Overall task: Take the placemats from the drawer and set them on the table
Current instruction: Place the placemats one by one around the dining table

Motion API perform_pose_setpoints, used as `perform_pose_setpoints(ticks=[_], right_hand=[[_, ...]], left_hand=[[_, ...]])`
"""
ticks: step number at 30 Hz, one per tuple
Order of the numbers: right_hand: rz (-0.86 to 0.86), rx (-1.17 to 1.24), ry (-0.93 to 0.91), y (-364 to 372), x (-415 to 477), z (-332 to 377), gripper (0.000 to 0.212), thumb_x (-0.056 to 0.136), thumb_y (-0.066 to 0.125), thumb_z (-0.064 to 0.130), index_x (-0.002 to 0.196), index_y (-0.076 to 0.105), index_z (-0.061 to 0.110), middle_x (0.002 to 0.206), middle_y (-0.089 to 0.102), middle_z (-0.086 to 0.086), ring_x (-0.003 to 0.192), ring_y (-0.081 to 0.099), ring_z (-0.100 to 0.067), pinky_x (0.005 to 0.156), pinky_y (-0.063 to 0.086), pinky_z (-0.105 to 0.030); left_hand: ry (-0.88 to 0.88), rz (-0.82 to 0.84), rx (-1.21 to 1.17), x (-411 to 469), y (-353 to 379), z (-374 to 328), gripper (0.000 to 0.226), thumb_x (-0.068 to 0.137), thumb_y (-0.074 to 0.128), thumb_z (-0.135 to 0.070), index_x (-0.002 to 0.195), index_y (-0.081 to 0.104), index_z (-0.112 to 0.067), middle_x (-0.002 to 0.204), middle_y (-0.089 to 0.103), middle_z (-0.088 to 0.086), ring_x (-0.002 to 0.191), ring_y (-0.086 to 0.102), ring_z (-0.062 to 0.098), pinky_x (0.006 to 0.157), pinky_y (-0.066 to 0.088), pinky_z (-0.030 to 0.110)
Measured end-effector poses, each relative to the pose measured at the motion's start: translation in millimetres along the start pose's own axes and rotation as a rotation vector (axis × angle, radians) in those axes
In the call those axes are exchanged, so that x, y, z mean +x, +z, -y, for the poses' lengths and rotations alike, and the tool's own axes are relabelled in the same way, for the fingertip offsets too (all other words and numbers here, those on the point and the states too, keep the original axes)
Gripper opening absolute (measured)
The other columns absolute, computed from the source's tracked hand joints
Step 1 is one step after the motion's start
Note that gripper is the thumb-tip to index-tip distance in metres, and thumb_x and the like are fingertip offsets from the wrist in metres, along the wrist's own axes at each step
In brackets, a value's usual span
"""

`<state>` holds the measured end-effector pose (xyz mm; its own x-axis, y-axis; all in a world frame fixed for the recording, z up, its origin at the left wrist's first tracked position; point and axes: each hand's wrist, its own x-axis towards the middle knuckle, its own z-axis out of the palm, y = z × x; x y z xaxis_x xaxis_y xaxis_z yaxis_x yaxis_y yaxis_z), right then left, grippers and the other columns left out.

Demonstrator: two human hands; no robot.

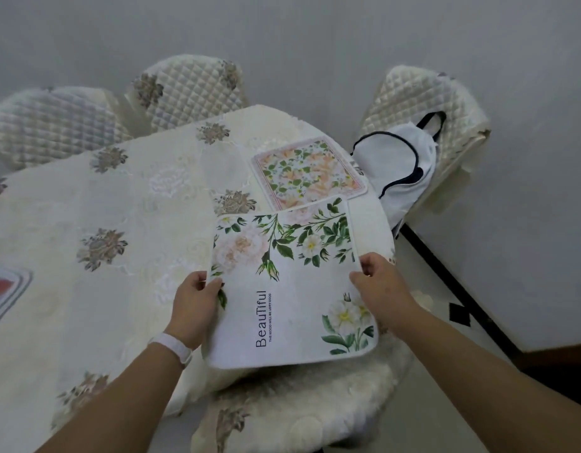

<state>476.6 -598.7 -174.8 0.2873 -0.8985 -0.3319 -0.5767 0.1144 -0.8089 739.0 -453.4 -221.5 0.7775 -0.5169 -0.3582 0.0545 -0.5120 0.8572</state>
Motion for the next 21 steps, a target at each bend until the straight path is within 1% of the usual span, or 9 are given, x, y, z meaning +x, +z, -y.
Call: perform_pose_setpoints(ticks=[2, 6, 10, 13, 17, 19, 21], right_hand=[[0.029, -0.066, -0.012, 14.4, 16.4, 5.4, 0.007, 0.093, 0.057, 0.015, 0.099, 0.059, 0.019, 0.088, 0.066, 0.003, 0.078, 0.061, -0.017, 0.062, 0.045, -0.026], [0.081, -0.167, -0.016, 47.5, 40.3, 10.3, 0.006, 0.095, 0.055, 0.016, 0.100, 0.054, 0.020, 0.085, 0.060, 0.006, 0.072, 0.054, -0.009, 0.057, 0.038, -0.023], [0.144, -0.226, 0.018, 78.4, 51.8, 8.3, 0.006, 0.095, 0.054, 0.016, 0.100, 0.054, 0.019, 0.089, 0.062, 0.001, 0.074, 0.056, -0.014, 0.061, 0.044, -0.029], [0.182, -0.280, 0.010, 93.8, 58.2, 6.7, 0.006, 0.095, 0.054, 0.016, 0.101, 0.054, 0.018, 0.089, 0.061, 0.002, 0.076, 0.056, -0.014, 0.069, 0.043, -0.032], [0.216, -0.302, 0.004, 107.6, 66.6, 4.6, 0.008, 0.094, 0.054, 0.015, 0.102, 0.054, 0.016, 0.089, 0.060, 0.001, 0.077, 0.054, -0.016, 0.073, 0.043, -0.032], [0.232, -0.310, 0.006, 113.0, 70.3, 3.8, 0.009, 0.095, 0.053, 0.015, 0.103, 0.054, 0.016, 0.089, 0.060, 0.001, 0.076, 0.054, -0.014, 0.070, 0.043, -0.031], [0.246, -0.314, -0.004, 117.3, 73.6, 4.0, 0.008, 0.095, 0.052, 0.014, 0.103, 0.053, 0.017, 0.088, 0.059, 0.001, 0.074, 0.052, -0.011, 0.064, 0.041, -0.030]], left_hand=[[-0.046, -0.016, -0.026, 13.5, -4.4, 11.9, 0.009, 0.095, 0.059, -0.019, 0.098, 0.065, -0.013, 0.092, 0.071, 0.006, 0.081, 0.068, 0.025, 0.071, 0.053, 0.037], [-0.102, -0.054, -0.046, 32.0, -18.5, 32.1, 0.009, 0.095, 0.060, -0.020, 0.099, 0.064, -0.014, 0.092, 0.070, 0.005, 0.083, 0.067, 0.026, 0.069, 0.052, 0.035], [-0.132, -0.084, -0.055, 35.1, -36.8, 51.6, 0.004, 0.094, 0.061, -0.020, 0.094, 0.064, -0.017, 0.092, 0.071, 0.007, 0.085, 0.068, 0.029, 0.078, 0.056, 0.045], [-0.162, -0.105, -0.073, 34.1, -47.2, 64.5, 0.004, 0.094, 0.062, -0.020, 0.092, 0.064, -0.018, 0.092, 0.072, 0.007, 0.085, 0.068, 0.029, 0.080, 0.056, 0.046], [-0.165, -0.140, -0.095, 31.0, -53.7, 76.7, 0.004, 0.094, 0.062, -0.019, 0.090, 0.064, -0.017, 0.090, 0.072, 0.007, 0.083, 0.068, 0.027, 0.076, 0.056, 0.042], [-0.182, -0.157, -0.096, 30.1, -53.6, 79.6, 0.004, 0.094, 0.062, -0.017, 0.090, 0.064, -0.017, 0.091, 0.071, 0.007, 0.082, 0.067, 0.026, 0.073, 0.055, 0.037], [-0.203, -0.172, -0.099, 30.8, -52.1, 80.8, 0.004, 0.094, 0.061, -0.018, 0.090, 0.063, -0.017, 0.091, 0.071, 0.007, 0.082, 0.067, 0.024, 0.070, 0.053, 0.034]])
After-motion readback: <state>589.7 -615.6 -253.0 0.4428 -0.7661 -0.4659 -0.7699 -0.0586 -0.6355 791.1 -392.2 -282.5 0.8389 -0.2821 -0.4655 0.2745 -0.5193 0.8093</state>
